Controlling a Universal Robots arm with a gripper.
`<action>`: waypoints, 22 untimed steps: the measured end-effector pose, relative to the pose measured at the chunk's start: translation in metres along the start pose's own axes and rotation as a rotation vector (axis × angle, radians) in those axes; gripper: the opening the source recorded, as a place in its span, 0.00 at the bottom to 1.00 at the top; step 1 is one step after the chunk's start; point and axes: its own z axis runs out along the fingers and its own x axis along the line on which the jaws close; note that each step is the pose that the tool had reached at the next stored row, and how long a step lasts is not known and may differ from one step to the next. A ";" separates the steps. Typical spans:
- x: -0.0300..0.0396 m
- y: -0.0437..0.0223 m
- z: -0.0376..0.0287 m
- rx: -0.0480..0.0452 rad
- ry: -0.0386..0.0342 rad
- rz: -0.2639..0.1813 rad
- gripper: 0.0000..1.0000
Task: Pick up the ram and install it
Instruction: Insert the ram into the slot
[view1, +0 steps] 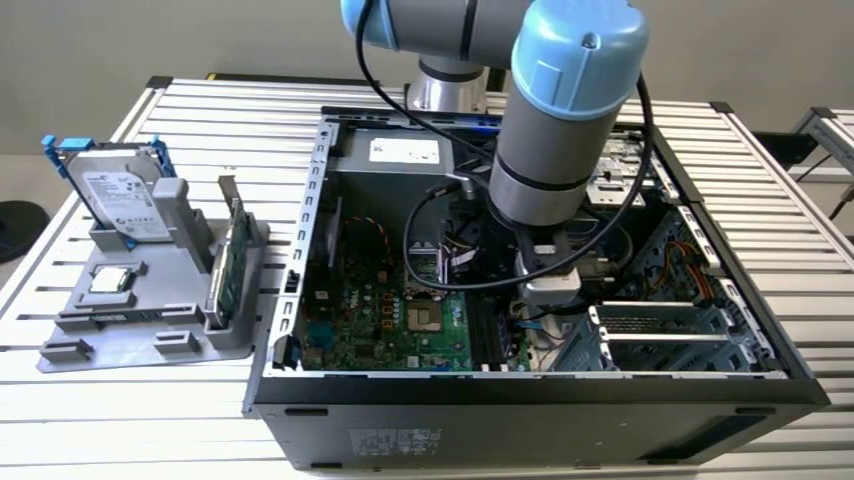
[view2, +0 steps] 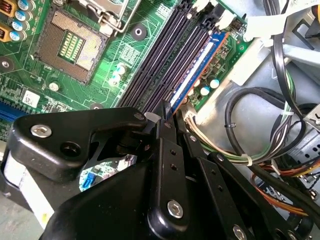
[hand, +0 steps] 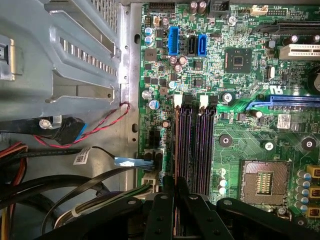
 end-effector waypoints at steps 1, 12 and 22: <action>0.0000 -0.0002 0.0003 0.0005 0.0005 0.000 0.00; -0.0001 -0.0007 0.0016 0.0029 0.0017 0.000 0.00; -0.0001 -0.0007 0.0016 0.0028 0.0016 0.000 0.00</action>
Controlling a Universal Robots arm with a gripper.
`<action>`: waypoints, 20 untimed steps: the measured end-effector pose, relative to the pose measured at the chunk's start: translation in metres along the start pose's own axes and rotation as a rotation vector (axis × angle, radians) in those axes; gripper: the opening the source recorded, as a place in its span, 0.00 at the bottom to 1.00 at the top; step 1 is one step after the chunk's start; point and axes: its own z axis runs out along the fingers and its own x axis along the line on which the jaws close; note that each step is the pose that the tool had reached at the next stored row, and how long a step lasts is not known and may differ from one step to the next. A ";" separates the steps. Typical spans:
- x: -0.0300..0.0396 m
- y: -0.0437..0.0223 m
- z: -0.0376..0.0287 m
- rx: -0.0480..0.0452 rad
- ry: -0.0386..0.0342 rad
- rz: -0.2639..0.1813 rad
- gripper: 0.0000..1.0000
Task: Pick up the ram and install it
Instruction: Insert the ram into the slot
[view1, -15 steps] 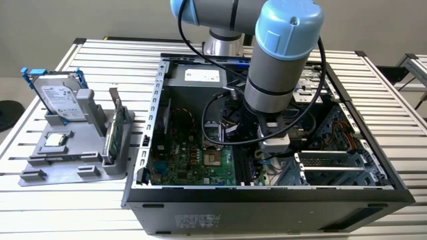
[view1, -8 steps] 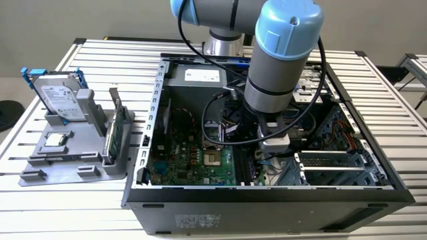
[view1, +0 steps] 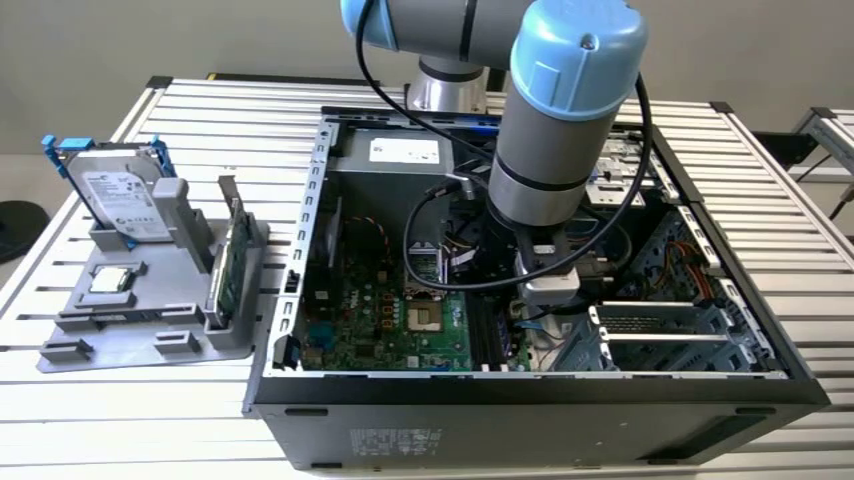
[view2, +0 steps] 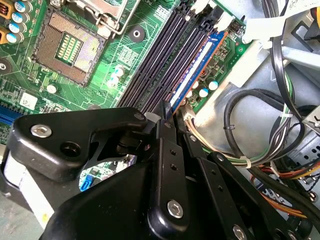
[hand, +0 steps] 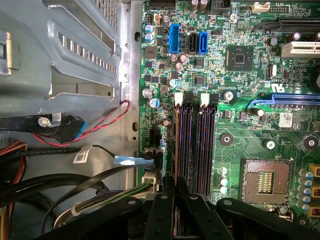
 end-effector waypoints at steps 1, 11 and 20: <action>0.0000 0.0000 0.0000 0.0000 0.0000 0.000 0.00; -0.0002 -0.0001 -0.0023 0.0006 0.0001 0.000 0.00; -0.0019 0.0000 -0.0004 -0.0002 -0.0001 0.000 0.00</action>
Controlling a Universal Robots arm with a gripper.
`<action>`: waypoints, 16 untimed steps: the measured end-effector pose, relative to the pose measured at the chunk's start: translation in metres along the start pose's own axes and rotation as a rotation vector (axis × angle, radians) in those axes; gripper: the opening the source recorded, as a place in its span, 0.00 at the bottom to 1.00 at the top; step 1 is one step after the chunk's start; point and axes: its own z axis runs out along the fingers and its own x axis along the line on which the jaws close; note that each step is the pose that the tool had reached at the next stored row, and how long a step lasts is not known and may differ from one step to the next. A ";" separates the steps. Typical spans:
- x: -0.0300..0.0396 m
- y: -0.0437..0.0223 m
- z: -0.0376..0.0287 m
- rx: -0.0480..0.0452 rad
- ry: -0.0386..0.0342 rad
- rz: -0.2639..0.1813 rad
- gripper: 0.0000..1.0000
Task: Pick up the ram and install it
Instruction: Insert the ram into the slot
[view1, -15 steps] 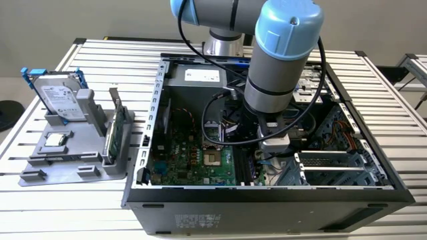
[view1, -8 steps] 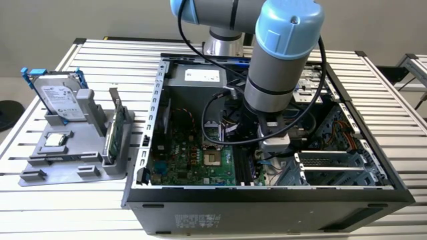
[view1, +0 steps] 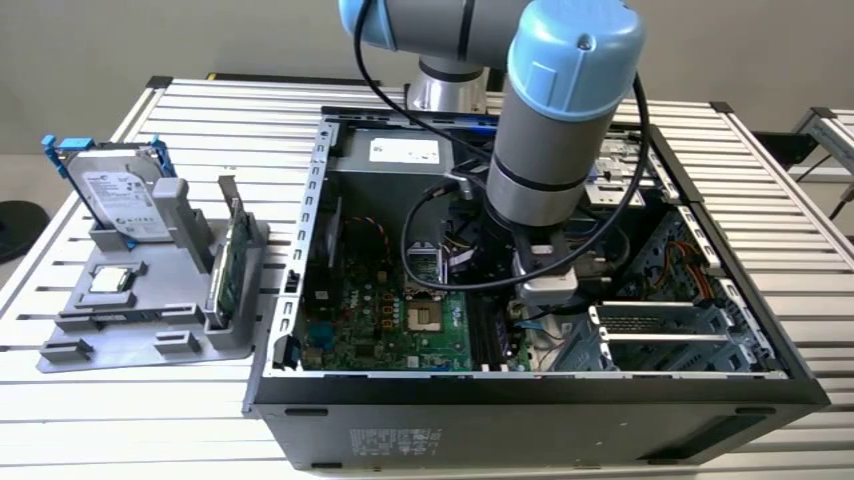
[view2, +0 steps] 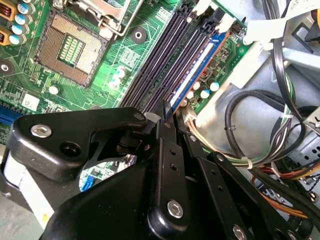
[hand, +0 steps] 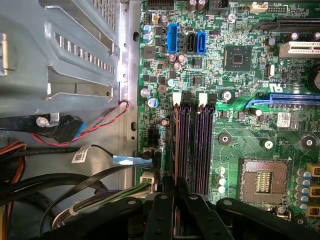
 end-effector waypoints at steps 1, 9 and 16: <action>-0.0003 0.0001 0.0007 -0.0006 -0.0001 0.000 0.00; -0.0030 0.0000 0.0024 0.0006 0.0002 0.003 0.00; -0.0030 0.0001 0.0035 -0.0001 0.0001 0.003 0.00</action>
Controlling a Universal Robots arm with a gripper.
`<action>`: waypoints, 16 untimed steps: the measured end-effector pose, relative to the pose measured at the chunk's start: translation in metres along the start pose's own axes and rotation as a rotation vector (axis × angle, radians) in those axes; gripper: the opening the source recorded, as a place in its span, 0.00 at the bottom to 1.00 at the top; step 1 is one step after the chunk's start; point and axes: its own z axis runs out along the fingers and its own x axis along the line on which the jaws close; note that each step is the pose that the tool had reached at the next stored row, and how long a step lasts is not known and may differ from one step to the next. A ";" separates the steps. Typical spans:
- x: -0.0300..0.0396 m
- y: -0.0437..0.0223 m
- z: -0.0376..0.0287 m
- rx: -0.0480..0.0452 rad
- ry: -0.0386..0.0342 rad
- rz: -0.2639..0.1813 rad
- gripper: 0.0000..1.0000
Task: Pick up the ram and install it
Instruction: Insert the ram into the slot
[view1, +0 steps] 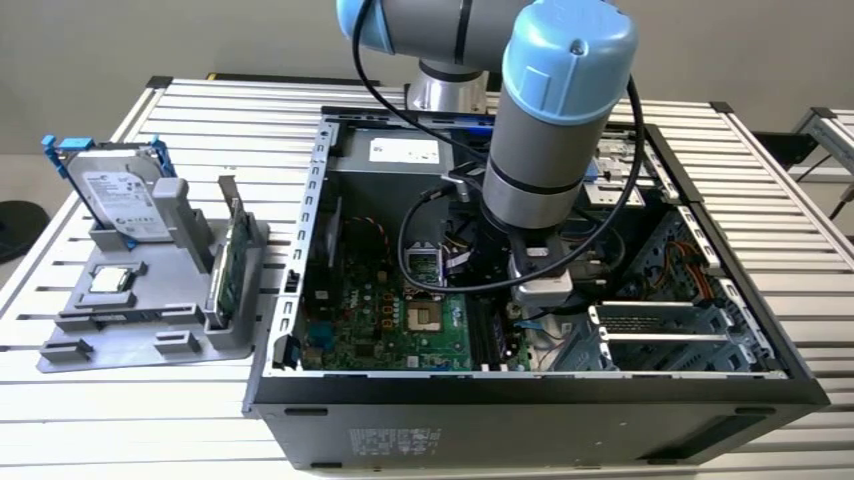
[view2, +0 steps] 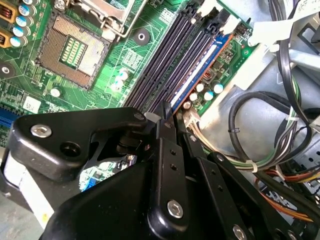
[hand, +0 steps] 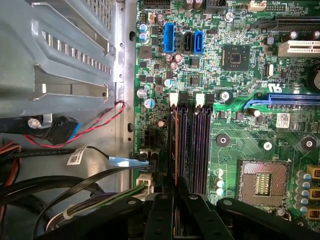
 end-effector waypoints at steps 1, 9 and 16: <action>0.0000 0.0000 0.0001 0.0001 0.0000 0.000 0.00; -0.0001 -0.0001 0.0003 0.0004 0.0001 0.000 1.00; 0.0000 -0.0001 -0.0001 0.0004 0.0001 0.000 1.00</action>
